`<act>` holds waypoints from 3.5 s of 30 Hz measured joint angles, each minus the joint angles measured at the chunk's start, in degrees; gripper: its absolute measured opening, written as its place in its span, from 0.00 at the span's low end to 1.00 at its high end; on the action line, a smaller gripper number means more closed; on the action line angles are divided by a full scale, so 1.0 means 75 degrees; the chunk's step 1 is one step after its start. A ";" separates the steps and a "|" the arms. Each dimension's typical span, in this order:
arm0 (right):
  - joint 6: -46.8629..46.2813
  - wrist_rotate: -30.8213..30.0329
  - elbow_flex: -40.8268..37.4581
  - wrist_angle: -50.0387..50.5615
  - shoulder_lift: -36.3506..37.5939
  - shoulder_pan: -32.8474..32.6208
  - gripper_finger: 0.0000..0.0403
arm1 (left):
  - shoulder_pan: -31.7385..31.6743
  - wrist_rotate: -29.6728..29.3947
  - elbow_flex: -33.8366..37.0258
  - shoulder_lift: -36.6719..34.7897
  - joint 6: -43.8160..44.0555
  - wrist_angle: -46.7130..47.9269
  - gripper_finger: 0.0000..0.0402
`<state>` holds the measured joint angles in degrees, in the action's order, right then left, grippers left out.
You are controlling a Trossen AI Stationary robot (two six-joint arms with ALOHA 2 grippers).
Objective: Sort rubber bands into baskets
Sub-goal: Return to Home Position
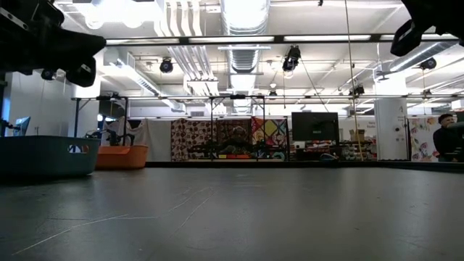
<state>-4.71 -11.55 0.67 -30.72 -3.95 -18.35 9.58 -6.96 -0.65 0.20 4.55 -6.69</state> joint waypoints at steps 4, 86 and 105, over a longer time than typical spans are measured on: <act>0.0060 -0.0193 -0.0006 0.0551 0.0504 0.0003 0.03 | 0.0000 0.0001 0.0007 0.0008 0.0074 0.0293 0.00; 0.0372 -0.0617 0.0009 0.2696 0.0103 0.0667 0.03 | -0.0443 0.0866 -0.0194 0.0872 0.1093 0.0780 0.00; 0.0375 -0.0635 0.0009 0.2696 0.0106 0.0667 0.03 | -0.0443 0.0868 -0.0203 0.0898 0.1093 0.0776 0.00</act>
<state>-1.89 -16.31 0.73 -10.50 -3.16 -13.34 6.26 -0.45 -2.17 6.94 12.75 -0.86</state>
